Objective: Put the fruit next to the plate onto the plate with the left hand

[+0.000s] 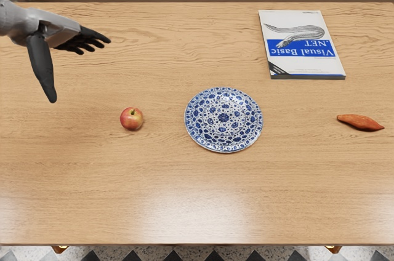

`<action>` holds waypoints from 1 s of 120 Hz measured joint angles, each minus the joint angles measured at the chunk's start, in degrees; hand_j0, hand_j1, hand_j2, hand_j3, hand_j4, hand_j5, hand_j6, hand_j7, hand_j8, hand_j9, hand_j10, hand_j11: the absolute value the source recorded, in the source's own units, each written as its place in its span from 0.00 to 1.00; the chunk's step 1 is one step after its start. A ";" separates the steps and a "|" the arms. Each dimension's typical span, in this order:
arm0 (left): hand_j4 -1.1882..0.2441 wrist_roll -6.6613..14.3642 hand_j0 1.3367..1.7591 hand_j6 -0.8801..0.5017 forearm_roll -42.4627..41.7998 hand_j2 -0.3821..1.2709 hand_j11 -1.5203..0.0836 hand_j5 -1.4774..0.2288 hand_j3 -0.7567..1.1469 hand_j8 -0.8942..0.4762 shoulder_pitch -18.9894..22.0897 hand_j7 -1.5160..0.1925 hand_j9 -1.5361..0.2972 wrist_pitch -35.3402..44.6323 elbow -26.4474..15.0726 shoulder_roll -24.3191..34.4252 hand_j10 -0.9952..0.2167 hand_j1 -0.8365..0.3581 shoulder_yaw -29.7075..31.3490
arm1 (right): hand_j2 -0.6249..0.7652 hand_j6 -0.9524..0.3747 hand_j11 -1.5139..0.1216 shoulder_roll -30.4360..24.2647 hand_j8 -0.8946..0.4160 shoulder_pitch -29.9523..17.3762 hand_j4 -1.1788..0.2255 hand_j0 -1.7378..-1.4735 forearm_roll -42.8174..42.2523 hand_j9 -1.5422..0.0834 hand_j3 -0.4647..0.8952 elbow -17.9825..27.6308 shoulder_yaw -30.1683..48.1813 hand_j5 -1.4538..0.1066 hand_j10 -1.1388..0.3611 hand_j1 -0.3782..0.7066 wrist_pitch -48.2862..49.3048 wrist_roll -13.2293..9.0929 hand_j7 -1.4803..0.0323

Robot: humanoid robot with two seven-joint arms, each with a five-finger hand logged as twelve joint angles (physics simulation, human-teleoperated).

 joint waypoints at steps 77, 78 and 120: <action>0.83 0.05 0.76 0.63 -29.17 0.23 0.95 0.86 0.40 0.65 -16.61 0.89 0.84 9.51 4.04 -46.80 0.82 0.99 37.06 | 0.45 0.71 0.91 0.00 0.67 -0.30 0.83 0.30 0.17 0.94 0.34 -0.12 0.01 0.92 0.75 0.04 -0.15 0.01 0.97; 0.83 0.05 0.76 0.63 -30.35 0.23 0.95 0.86 0.40 0.65 -16.61 0.89 0.84 11.01 3.82 -47.58 0.82 0.99 37.75 | 0.45 0.71 0.91 0.00 0.67 -0.30 0.83 0.30 0.17 0.94 0.34 -0.12 0.00 0.92 0.75 0.04 -0.15 0.01 0.97; 0.83 2.25 0.76 0.63 -41.20 0.23 0.95 0.86 0.40 0.65 -16.48 0.89 0.84 45.54 -10.40 -49.83 0.82 0.99 36.07 | 0.45 0.71 0.91 0.00 0.67 -0.30 0.83 0.30 0.17 0.94 0.34 -0.11 0.01 0.92 0.75 0.04 -0.14 0.02 0.97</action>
